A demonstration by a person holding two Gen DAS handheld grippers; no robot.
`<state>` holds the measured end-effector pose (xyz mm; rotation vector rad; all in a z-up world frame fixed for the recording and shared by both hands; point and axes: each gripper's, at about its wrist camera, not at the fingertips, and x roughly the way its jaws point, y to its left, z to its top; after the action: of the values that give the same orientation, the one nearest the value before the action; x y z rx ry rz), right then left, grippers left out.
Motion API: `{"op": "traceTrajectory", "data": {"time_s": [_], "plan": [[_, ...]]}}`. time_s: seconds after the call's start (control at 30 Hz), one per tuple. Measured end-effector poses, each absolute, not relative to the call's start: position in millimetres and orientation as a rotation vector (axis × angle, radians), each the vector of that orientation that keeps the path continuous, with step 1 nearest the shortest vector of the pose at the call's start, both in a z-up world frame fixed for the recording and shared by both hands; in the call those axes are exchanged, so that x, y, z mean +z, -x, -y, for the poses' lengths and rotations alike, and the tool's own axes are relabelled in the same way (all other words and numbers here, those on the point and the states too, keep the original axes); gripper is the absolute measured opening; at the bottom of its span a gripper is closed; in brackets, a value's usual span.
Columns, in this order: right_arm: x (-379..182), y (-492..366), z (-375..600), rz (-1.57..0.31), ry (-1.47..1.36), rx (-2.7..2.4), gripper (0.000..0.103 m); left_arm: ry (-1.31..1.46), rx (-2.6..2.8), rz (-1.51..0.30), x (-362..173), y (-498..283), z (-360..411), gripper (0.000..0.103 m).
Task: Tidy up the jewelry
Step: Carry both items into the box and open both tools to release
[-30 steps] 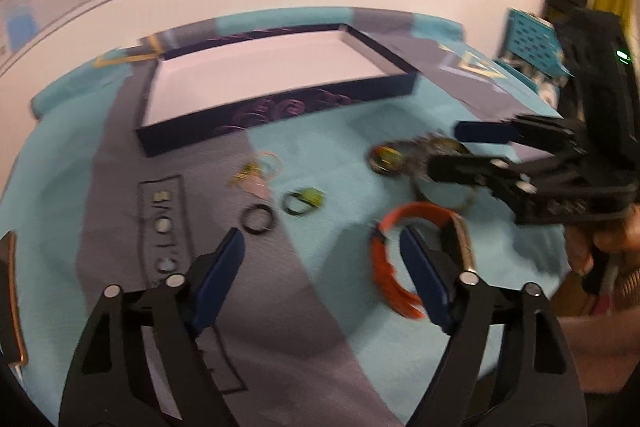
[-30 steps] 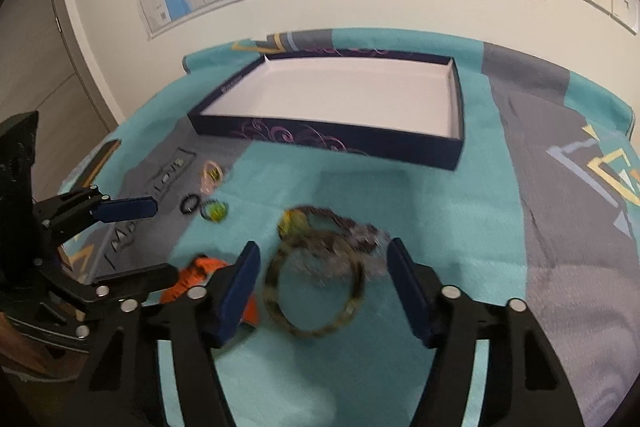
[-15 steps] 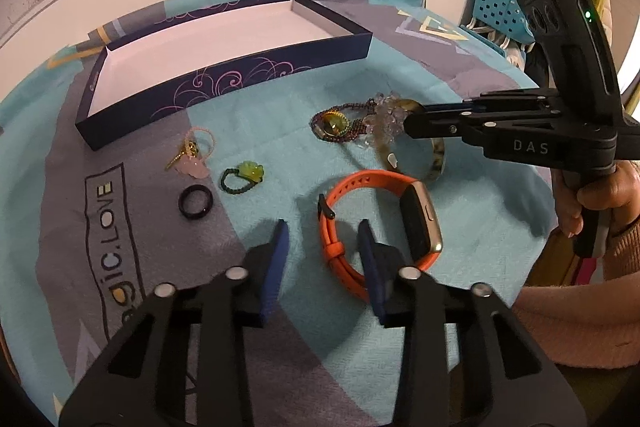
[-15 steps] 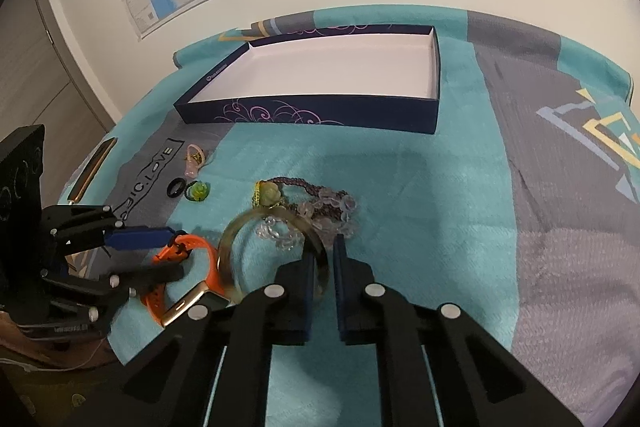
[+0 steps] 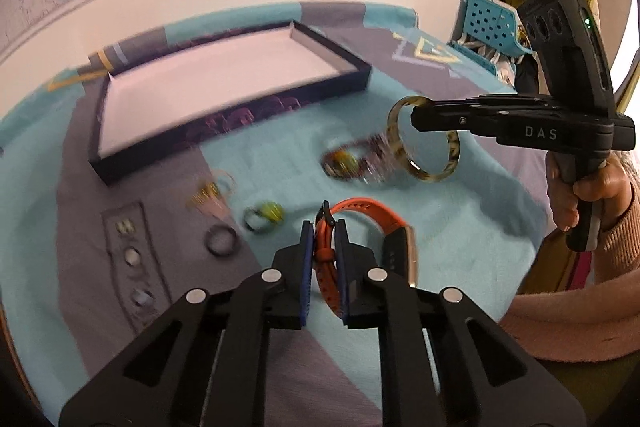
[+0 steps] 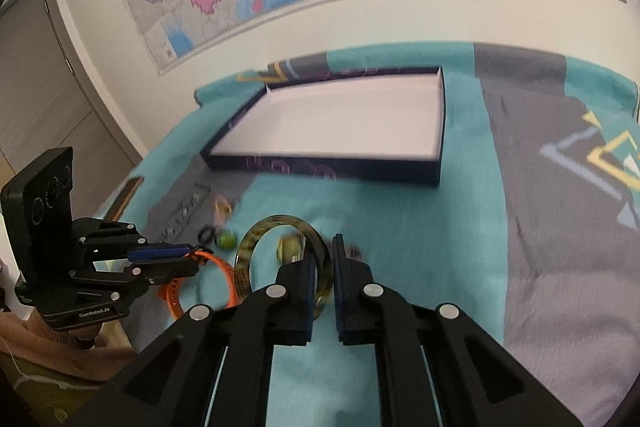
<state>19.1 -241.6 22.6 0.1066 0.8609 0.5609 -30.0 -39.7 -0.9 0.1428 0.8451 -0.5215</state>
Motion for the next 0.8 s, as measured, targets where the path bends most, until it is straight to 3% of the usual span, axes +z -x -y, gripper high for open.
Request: {"op": "traceTrajectory", "data": {"time_s": [0.37,0.8], "plan": [[37,-118,224,-0.838,-0.114,0.534,0.007,-0.248,-0.436,-0.735,51,-49,14,0.012],[0,-233,194,-0.971,-0.149,0.41,0.007,-0.38,-0.401,-0.764,33,-157,18,0.012]]}}
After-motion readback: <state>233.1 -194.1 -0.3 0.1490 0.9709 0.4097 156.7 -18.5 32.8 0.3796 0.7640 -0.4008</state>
